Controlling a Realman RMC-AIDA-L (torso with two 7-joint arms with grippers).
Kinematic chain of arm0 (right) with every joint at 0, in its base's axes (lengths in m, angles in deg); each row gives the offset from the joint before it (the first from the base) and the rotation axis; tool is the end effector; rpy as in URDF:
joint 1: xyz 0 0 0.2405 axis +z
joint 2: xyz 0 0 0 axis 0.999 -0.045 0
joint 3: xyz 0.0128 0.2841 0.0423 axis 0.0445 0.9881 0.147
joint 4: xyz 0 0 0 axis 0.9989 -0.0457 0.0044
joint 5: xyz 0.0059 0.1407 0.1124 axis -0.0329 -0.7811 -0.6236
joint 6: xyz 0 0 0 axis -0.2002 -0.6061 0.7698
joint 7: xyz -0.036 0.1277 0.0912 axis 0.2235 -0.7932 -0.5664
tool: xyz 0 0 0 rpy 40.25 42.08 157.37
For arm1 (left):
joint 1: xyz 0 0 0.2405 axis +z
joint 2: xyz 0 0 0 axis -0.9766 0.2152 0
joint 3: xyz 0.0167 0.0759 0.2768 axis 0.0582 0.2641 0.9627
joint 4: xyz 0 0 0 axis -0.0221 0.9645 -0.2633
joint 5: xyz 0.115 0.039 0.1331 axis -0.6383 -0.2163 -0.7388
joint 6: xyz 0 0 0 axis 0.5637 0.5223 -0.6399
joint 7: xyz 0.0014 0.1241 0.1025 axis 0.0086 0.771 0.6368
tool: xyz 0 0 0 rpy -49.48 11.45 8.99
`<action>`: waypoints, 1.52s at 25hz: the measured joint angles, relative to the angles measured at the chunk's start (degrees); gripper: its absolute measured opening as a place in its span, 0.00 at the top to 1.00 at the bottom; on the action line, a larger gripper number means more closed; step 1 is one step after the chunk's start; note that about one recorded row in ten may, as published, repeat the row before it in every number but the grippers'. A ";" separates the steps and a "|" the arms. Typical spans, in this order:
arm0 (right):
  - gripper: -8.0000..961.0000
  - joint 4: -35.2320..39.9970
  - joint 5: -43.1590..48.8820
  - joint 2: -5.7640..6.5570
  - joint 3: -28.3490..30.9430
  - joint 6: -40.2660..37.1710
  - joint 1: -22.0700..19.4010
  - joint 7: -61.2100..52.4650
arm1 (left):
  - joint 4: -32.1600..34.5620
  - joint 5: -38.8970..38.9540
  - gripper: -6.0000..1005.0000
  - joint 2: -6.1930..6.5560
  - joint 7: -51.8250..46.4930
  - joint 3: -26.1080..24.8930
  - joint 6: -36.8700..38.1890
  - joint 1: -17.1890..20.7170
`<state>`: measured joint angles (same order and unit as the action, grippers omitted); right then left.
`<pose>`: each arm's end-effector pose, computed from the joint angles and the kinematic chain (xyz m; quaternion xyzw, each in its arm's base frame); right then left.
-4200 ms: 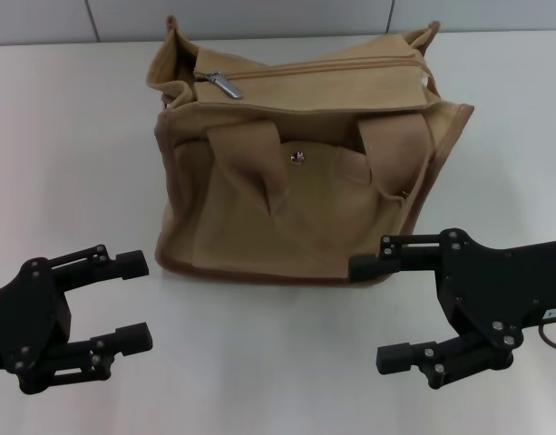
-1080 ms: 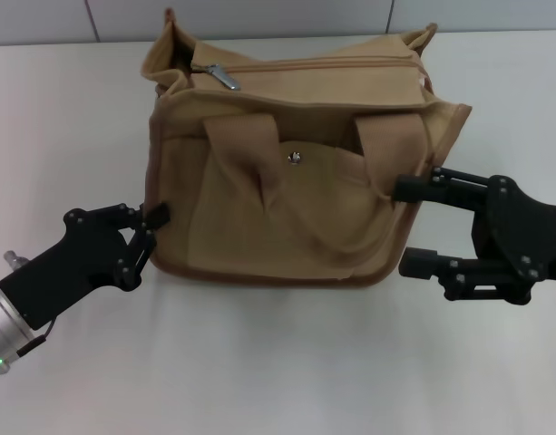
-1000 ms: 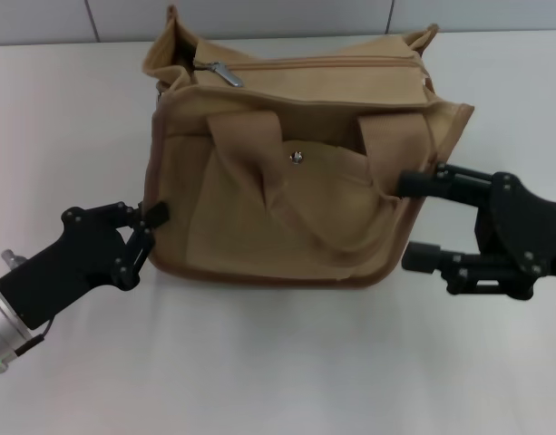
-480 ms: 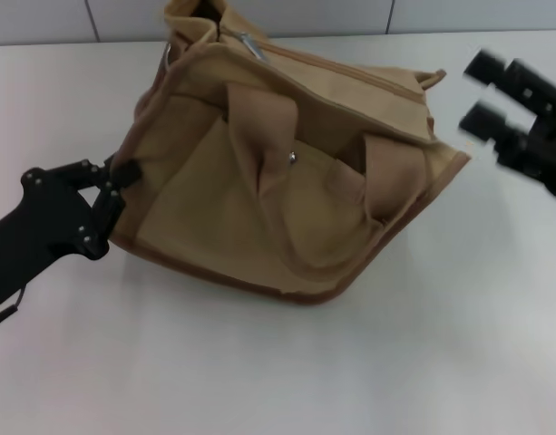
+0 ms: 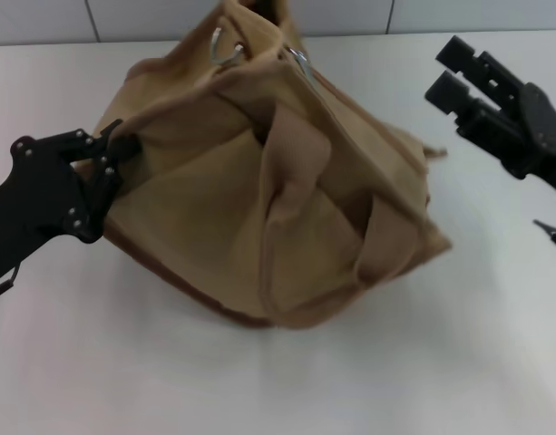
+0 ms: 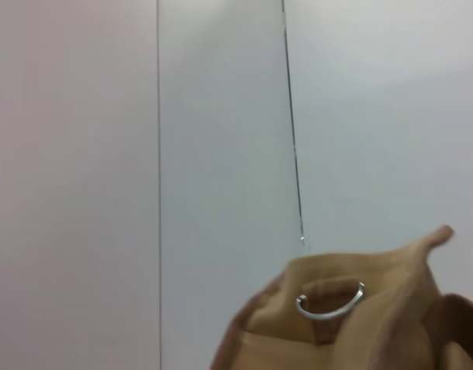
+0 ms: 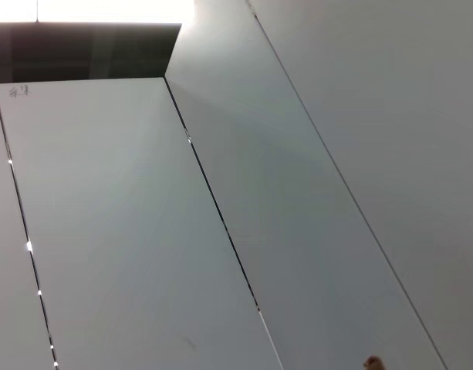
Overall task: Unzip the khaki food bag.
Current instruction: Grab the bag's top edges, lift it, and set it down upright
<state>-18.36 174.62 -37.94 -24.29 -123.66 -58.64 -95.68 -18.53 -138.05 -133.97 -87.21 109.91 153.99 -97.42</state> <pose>0.2264 0.2895 -0.0075 -0.7825 0.1977 0.5716 0.1481 -0.2750 0.2645 -0.0013 -0.8356 -0.0590 -0.4511 0.3080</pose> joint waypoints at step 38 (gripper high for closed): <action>0.55 -15.34 5.68 -0.31 -0.19 7.36 2.35 0.81 | -2.82 -0.44 0.94 -0.54 3.21 4.16 -2.81 -4.19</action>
<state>-33.70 180.30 -38.24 -24.48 -116.29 -56.29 -94.88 -21.35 -138.49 -134.51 -84.00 114.08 151.17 -101.62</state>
